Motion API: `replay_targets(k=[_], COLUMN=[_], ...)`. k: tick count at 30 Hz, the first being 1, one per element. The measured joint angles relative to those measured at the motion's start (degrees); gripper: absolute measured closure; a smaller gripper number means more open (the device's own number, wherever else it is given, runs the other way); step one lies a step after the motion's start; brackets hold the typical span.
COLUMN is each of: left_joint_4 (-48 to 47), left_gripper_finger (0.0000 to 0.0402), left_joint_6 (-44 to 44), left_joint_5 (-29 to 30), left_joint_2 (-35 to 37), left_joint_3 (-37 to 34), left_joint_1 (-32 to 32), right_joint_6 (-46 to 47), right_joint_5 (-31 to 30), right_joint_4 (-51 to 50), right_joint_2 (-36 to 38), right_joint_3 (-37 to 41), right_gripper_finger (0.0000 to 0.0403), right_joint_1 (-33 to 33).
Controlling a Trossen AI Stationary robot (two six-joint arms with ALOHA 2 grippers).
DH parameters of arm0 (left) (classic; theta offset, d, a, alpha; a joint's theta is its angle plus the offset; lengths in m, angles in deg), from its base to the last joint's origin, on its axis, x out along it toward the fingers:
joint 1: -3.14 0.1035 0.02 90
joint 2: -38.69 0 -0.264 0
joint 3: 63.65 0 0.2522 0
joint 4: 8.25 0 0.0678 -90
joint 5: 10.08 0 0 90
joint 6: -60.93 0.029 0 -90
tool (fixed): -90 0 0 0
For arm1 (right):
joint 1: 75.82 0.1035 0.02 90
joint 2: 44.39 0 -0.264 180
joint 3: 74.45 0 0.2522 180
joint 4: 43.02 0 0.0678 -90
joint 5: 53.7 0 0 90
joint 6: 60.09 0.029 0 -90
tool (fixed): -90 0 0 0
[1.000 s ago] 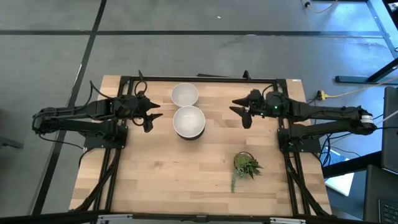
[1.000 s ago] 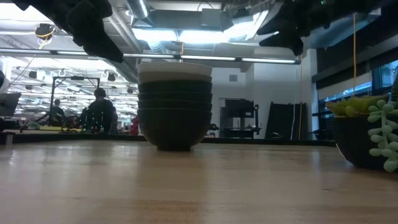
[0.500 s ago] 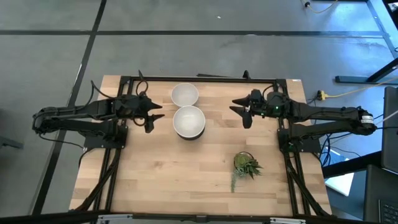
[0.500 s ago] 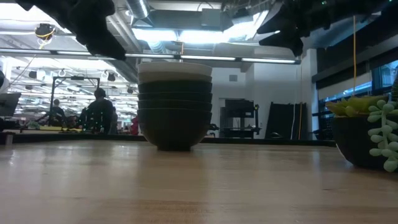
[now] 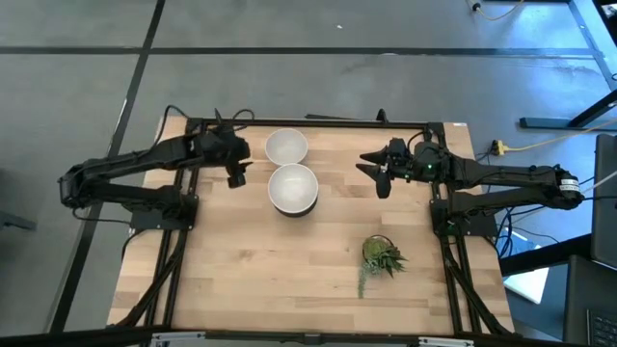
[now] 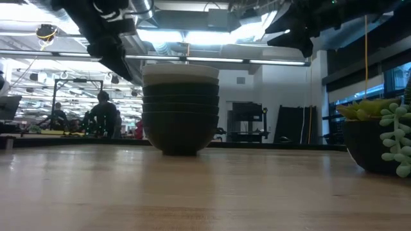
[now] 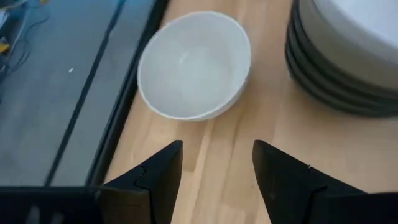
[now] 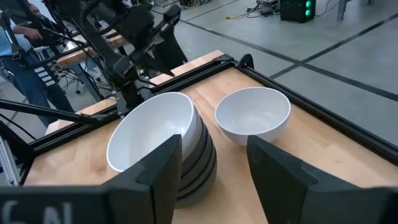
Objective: Nest bowls inside each other
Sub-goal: Stack the top white bowl on top of the other bottom white bowl
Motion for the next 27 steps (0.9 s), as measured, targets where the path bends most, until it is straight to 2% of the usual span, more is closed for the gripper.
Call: replay_targets(k=[5,9,18,27], left_joint_4=[1.32,1.06,1.45,7.24], left_gripper_finger=[0.0211,0.0211,0.0211,0.0211], left_joint_6=[10.89,11.59,20.03,30.43], left_joint_5=[-6.09,-5.61,-4.26,-6.26], left_joint_2=[-3.44,-7.45,-17.24,-20.28], left_joint_3=[2.09,2.82,4.88,6.01], left_joint_1=[0.78,1.67,6.43,7.93], right_joint_6=[0.09,0.11,0.51,1.64], right_joint_5=[-0.02,-0.03,-0.07,-0.11], right_joint_4=[-0.02,-0.04,-0.04,-0.52], right_joint_2=[0.00,0.00,-0.02,-0.04], right_joint_3=[0.00,0.00,0.00,-0.02], right_gripper_finger=[0.0219,0.0219,0.0219,0.0219], right_joint_1=[0.00,-0.01,0.00,-0.02])
